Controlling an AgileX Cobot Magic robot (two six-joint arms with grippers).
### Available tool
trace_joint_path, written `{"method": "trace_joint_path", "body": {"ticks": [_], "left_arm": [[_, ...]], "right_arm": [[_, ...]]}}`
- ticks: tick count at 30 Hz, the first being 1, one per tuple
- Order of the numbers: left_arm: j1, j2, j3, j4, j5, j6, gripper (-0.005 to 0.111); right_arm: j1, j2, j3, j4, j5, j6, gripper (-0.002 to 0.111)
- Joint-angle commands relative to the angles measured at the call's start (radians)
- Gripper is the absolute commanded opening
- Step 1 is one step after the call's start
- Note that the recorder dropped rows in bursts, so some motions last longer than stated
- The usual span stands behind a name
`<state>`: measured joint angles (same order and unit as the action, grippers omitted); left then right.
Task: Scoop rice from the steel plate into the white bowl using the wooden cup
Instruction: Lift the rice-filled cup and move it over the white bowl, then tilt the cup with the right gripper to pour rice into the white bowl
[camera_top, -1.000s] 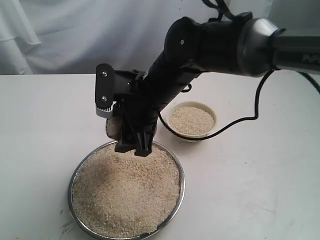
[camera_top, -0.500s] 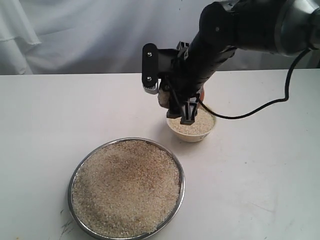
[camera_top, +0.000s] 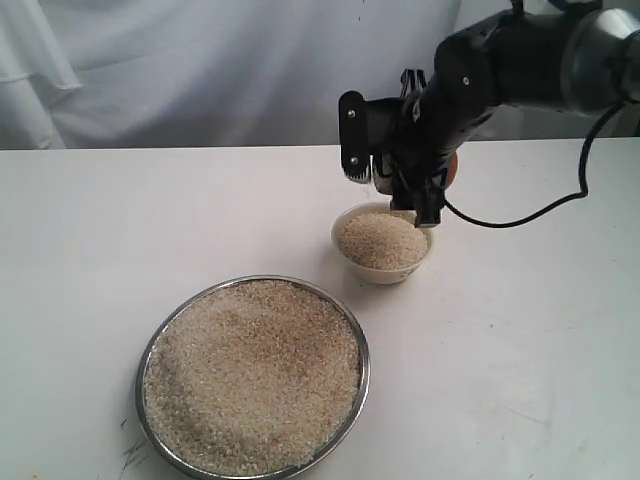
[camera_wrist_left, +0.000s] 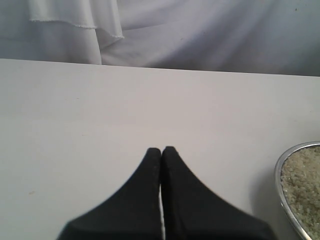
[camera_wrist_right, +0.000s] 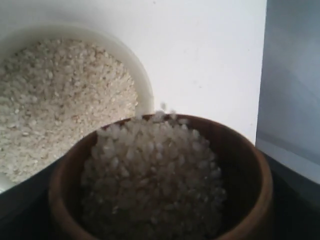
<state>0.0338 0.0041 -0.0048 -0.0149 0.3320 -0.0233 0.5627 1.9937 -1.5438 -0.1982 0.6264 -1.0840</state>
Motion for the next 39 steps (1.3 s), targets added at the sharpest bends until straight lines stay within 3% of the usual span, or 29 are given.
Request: {"method": "trace_joint_path", "body": {"ticks": [1,11,21,33,39], "left_arm": [[-0.003,-0.004,0.005,0.001,-0.013,0.000,0.000],[-0.003,-0.004,0.005,0.001,-0.013,0.000,0.000],[-0.003,-0.004,0.005,0.001,-0.013,0.000,0.000],[-0.003,-0.004,0.005,0.001,-0.013,0.000,0.000],[-0.003,-0.004,0.005,0.001,-0.013,0.000,0.000]], "right_arm": [[-0.004,0.041,0.000,-0.095,-0.040,0.004,0.000],[0.016,0.062,0.000,-0.318,-0.051,0.004,0.000],[0.058,0.062,0.000,-0.389,-0.011,-0.057,0.000],[0.106,0.062,0.029,-0.613,0.044,-0.057,0.000],[0.116,0.060,0.077,-0.728,0.023,0.027,0.000]]}}
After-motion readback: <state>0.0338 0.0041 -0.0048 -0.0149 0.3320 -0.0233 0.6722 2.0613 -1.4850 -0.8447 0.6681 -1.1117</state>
